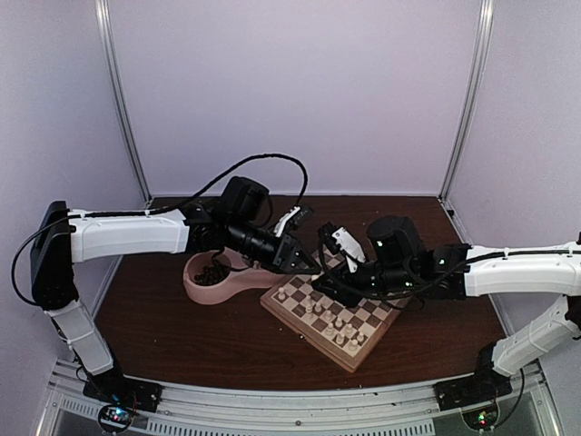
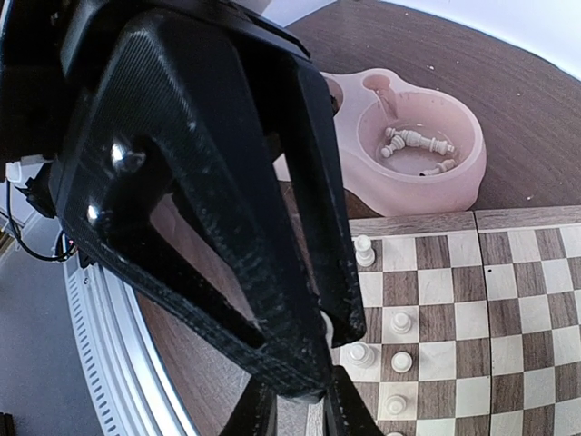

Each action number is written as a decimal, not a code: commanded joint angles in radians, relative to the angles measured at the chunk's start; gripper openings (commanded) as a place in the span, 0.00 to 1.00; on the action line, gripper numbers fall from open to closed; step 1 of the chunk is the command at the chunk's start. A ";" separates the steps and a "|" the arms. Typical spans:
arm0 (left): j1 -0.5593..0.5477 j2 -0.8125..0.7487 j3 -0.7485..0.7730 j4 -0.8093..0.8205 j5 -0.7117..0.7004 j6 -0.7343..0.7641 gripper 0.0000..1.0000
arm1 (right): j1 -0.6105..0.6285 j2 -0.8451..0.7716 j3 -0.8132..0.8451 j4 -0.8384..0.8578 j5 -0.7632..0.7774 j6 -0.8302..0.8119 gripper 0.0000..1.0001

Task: Set up the chess pieces on the board
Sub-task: Pass from the right arm to the left, then pass from the left arm to the right

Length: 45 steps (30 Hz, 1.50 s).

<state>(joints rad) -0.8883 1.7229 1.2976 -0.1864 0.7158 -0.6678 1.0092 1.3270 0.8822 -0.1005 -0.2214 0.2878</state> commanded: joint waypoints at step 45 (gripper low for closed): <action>0.035 -0.068 -0.131 0.786 -0.054 -0.622 0.10 | -0.012 -0.244 -0.213 0.557 0.184 0.716 0.60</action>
<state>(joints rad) -0.8570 1.6569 1.1915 0.4603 0.6518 -1.2259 0.9977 1.1160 0.6918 0.3859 -0.0952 0.9157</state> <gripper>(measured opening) 0.170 0.589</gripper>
